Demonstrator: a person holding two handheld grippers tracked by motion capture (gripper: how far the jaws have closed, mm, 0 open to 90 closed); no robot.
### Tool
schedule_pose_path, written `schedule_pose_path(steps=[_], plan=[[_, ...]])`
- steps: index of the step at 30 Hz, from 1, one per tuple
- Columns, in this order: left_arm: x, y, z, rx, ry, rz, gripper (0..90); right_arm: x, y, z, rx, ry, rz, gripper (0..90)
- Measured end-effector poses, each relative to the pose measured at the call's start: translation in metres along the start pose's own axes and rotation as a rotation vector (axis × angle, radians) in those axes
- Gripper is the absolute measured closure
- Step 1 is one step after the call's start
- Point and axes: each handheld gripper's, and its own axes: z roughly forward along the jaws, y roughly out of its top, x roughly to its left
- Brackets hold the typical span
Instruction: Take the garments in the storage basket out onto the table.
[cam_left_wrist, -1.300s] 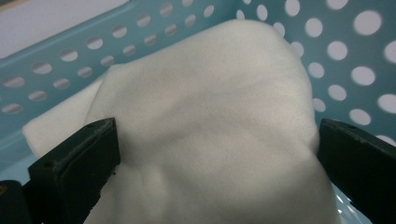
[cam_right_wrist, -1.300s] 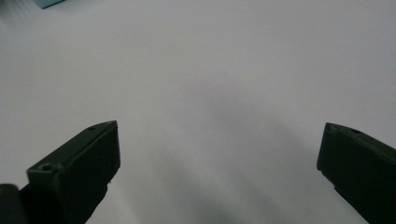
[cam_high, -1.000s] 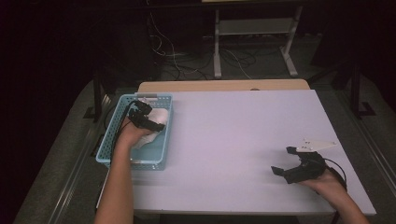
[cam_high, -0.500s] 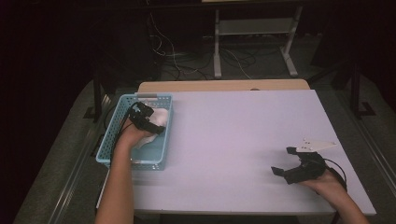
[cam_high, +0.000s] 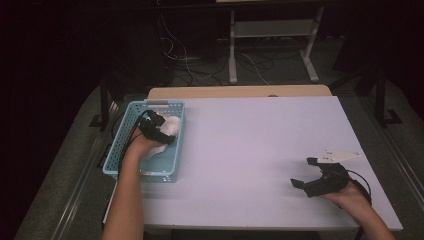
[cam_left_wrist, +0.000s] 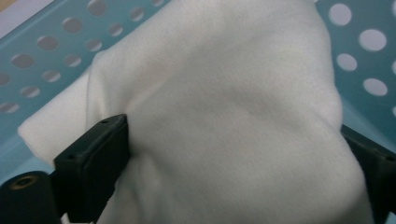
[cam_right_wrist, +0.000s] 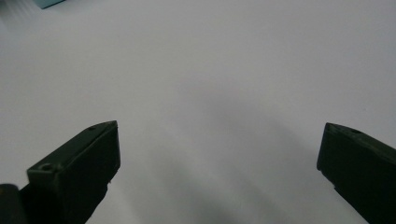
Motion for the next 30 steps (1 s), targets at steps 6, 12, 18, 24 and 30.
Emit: schedule_pose_path(steps=[6, 12, 18, 24, 30], plan=[[0.002, -0.002, -0.005, -0.010, 0.008, 0.000, 25.5, 0.001, 0.000, 0.001, 0.004, 0.002, -0.002, 0.0], [0.004, -0.002, -0.010, -0.007, 0.024, -0.014, 43.3, 0.001, 0.000, 0.001, 0.003, 0.001, 0.000, 0.0], [0.009, -0.003, -0.013, -0.013, -0.007, -0.073, 49.6, 0.000, 0.000, 0.001, 0.002, 0.000, 0.001, 0.0], [0.013, -0.001, -0.017, -0.011, -0.031, -0.113, 50.2, 0.000, 0.000, 0.000, 0.000, 0.002, 0.001, 0.0], [0.016, -0.001, -0.021, -0.022, -0.057, -0.152, 50.4, 0.000, 0.000, 0.000, 0.000, 0.004, 0.000, 0.0]])
